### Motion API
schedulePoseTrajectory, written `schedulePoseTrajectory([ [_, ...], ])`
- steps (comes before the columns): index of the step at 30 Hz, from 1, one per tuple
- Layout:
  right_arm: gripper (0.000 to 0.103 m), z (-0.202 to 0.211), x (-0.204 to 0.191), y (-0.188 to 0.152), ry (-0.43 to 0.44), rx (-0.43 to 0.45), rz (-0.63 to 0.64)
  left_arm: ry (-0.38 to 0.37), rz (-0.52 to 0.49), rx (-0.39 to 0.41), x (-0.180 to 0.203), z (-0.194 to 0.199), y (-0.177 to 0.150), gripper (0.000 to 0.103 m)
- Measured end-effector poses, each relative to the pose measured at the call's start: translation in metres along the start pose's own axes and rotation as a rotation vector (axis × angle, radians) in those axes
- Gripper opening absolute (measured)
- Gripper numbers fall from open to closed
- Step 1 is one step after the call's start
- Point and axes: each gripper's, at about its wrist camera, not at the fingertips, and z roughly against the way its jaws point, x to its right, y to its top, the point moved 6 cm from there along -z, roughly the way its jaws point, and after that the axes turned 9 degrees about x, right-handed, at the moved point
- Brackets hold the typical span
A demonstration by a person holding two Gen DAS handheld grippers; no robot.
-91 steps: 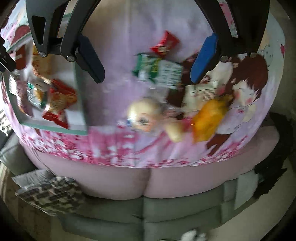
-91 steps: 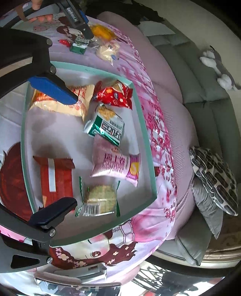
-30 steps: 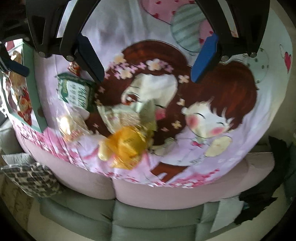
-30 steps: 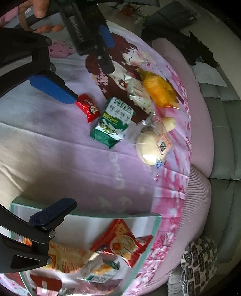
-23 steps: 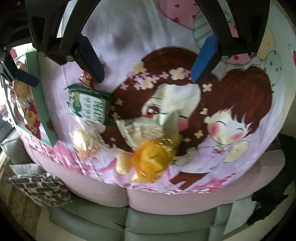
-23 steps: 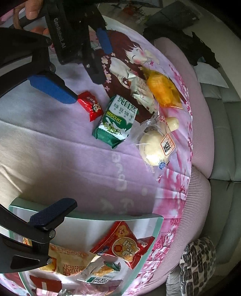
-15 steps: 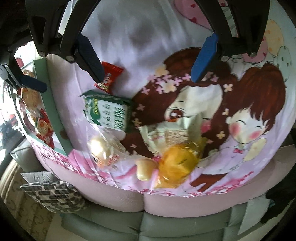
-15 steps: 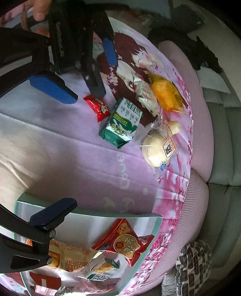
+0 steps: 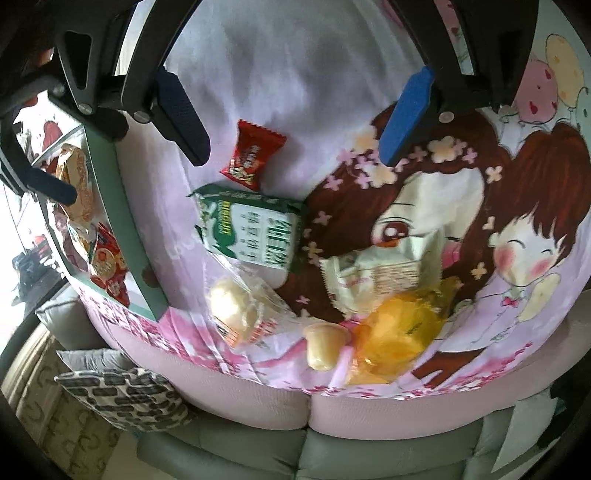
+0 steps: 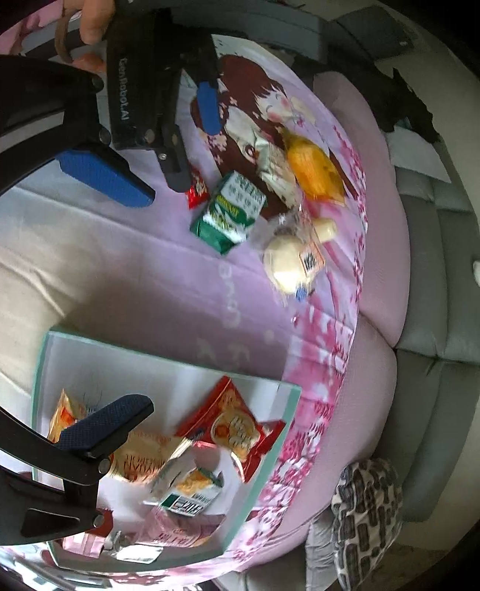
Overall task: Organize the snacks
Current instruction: 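Grasp the small red candy packet with the left tool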
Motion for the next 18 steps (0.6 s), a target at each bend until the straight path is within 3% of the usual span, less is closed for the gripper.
schedulePoseTrajectory([
  [6,0.103,-0.002,0.009,-0.003,-0.013,-0.01,-0.024,-0.005,-0.032,-0.007,0.012,-0.008,0.0,0.081],
  [11,0.103,-0.004,0.009,-0.003,-0.01,-0.015,-0.026,0.033,-0.067,-0.004,0.014,-0.011,0.0,0.069],
  [18,0.103,-0.007,0.007,-0.005,-0.014,-0.029,-0.021,0.048,-0.034,0.015,0.002,-0.008,0.001,0.048],
])
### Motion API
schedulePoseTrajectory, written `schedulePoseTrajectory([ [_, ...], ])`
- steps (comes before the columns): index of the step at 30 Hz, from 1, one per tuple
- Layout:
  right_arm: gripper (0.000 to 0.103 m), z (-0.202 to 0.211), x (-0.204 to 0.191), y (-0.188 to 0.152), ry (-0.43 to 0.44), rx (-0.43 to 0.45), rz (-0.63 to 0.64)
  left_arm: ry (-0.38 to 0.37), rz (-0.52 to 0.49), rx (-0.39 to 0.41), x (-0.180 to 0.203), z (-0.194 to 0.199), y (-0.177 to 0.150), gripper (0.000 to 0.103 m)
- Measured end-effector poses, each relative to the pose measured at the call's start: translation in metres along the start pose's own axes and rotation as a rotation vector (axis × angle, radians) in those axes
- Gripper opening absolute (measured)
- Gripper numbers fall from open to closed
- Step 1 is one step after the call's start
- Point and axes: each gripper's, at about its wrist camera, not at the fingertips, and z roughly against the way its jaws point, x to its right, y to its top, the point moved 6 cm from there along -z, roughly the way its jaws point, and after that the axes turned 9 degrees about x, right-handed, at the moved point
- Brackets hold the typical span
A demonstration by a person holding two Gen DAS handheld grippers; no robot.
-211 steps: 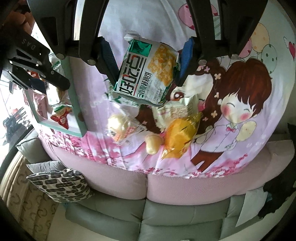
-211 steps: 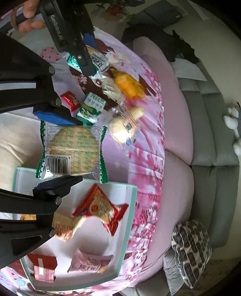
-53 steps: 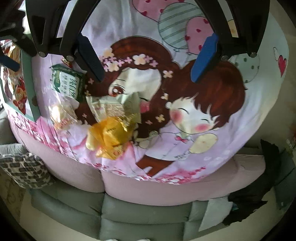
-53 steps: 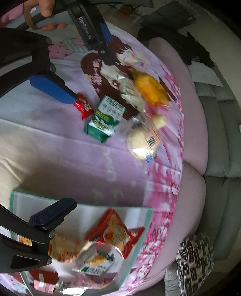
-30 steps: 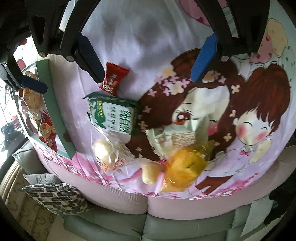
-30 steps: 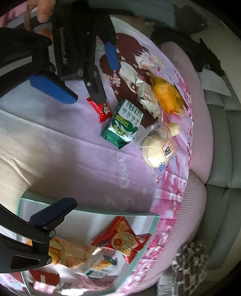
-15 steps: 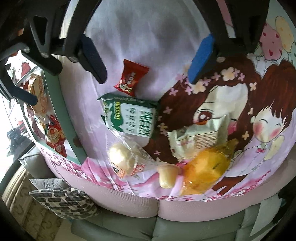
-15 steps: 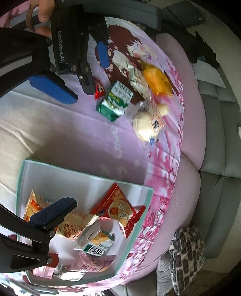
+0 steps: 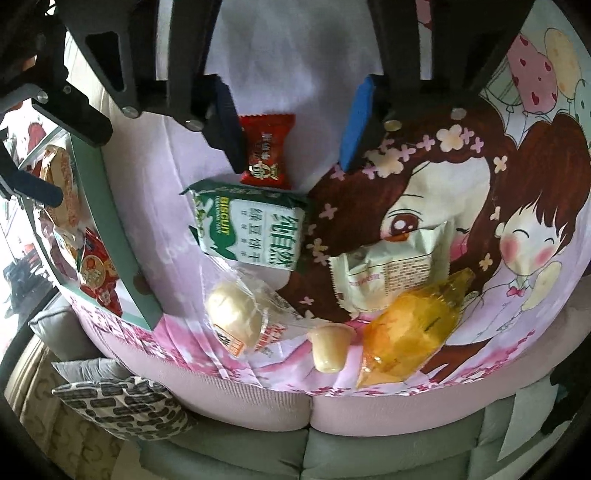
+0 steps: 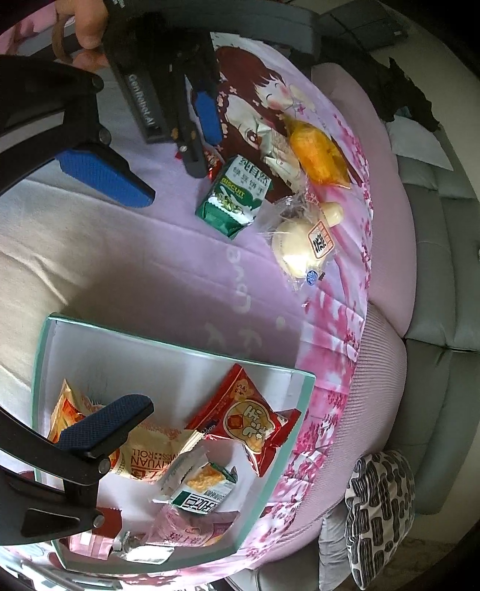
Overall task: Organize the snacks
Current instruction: 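Grasp the small red candy packet with the left tool, then grasp the green-white biscuit box with the right tool while the left tool holds the red packet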
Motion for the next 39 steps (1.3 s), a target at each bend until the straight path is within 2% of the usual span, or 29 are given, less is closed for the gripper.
schedulePoseTrajectory([
  [12,0.103,-0.003,-0.011,0.004,0.009,-0.002,0.028,0.005,0.055,0.024,-0.016,0.003,0.0,0.023],
  [22,0.102,-0.013,-0.037,0.017,0.052,0.018,0.076,0.048,0.089,0.041,-0.032,0.008,0.001,0.022],
  [31,0.102,-0.048,-0.057,0.018,0.107,-0.015,0.092,0.156,0.163,0.075,-0.068,0.019,0.002,0.022],
  [39,0.101,-0.071,-0.071,0.029,0.132,0.001,0.123,0.185,0.201,0.098,-0.084,0.026,0.004,0.022],
])
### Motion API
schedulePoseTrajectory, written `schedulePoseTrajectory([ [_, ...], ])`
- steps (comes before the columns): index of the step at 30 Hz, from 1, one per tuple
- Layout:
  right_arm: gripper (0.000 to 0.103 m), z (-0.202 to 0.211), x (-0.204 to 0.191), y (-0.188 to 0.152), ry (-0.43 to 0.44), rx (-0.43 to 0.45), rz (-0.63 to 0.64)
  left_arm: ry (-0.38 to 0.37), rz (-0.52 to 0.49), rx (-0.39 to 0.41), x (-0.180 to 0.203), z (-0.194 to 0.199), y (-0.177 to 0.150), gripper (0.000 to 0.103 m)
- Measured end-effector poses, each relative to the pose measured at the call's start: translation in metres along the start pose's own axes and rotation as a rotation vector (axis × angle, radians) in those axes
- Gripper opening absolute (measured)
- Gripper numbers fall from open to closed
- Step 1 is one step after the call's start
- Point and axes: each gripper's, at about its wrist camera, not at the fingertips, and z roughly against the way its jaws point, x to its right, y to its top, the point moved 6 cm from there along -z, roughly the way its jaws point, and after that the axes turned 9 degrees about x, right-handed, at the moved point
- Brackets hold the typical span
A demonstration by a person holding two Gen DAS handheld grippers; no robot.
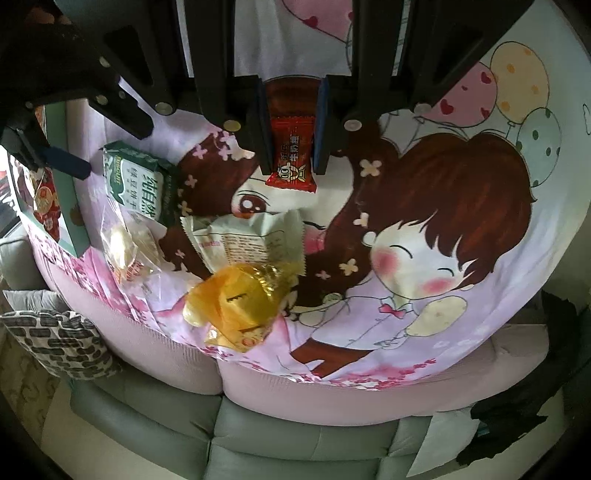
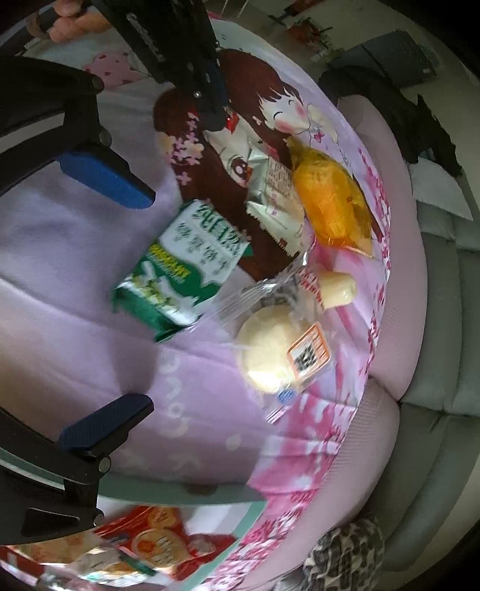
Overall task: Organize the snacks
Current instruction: 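Grasp the green-white biscuit box with the right tool while the left tool holds the red packet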
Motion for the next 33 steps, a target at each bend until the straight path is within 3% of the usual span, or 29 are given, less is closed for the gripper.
schedulePoseTrajectory([
  [9,0.097,-0.011,-0.016,0.012,0.072,0.014,0.033,0.001,0.021,0.01,-0.007,0.003,0.002,0.022],
  [26,0.081,0.006,-0.045,-0.003,0.191,-0.036,0.033,0.026,0.07,0.012,-0.021,0.004,0.002,0.022],
  [33,0.067,0.003,-0.042,0.0,0.188,-0.029,0.015,0.028,0.079,0.018,-0.023,0.006,0.002,0.022],
])
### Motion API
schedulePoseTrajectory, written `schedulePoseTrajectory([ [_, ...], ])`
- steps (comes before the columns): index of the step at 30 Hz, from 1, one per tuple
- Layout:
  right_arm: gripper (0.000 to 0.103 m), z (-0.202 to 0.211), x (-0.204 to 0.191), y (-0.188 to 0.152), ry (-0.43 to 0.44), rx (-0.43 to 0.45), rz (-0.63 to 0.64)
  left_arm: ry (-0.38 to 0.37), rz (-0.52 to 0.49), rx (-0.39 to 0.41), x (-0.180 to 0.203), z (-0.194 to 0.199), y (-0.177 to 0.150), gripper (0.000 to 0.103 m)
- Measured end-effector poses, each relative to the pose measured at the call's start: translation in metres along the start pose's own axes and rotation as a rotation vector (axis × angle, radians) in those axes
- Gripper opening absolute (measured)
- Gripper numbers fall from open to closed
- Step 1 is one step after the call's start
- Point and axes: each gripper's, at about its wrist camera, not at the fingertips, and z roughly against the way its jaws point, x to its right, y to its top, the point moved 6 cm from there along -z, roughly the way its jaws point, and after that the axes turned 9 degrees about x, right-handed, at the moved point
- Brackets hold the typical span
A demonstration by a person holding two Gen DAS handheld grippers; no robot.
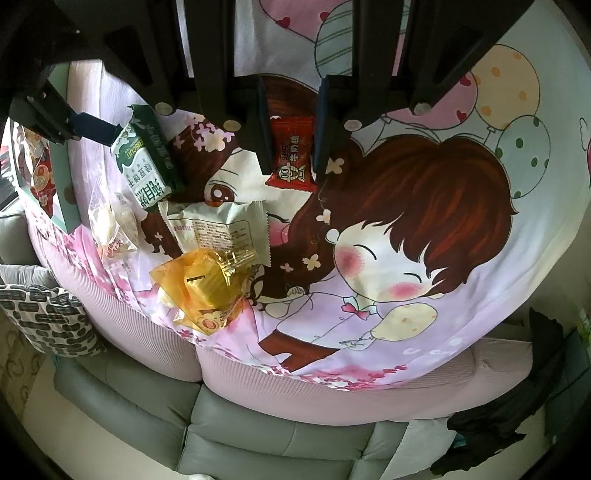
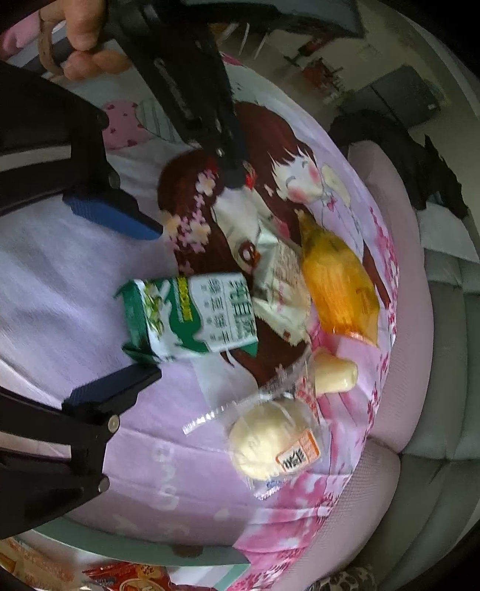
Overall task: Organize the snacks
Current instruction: 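Grasp the green-white biscuit box with the right tool while the left tool holds the red packet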
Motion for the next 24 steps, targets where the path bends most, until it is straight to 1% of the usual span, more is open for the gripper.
schedulePoseTrajectory([
  [1,0.065,-0.001,0.002,0.001,-0.004,0.002,-0.006,0.0,0.002,0.0,0.0,0.0,0.0,0.022],
  [5,0.065,-0.005,0.006,0.006,-0.013,0.007,-0.014,0.001,0.006,-0.002,-0.002,-0.001,0.0,0.022],
  [11,0.059,-0.011,0.007,0.012,-0.038,0.013,-0.003,0.002,0.007,-0.003,-0.002,-0.001,0.0,0.022],
  [13,0.053,-0.012,0.007,0.013,-0.05,0.014,0.004,0.004,0.008,-0.004,-0.002,-0.002,-0.001,0.022],
  [14,0.052,-0.013,0.007,0.013,-0.055,0.013,0.009,0.005,0.008,-0.005,-0.002,-0.003,-0.001,0.022],
  [16,0.045,-0.012,0.006,0.014,-0.054,0.012,0.013,0.007,0.01,-0.005,-0.003,-0.003,-0.001,0.022],
  [24,0.043,-0.005,0.005,0.008,-0.053,0.003,0.0,0.008,-0.005,-0.001,0.001,0.0,0.001,0.022],
])
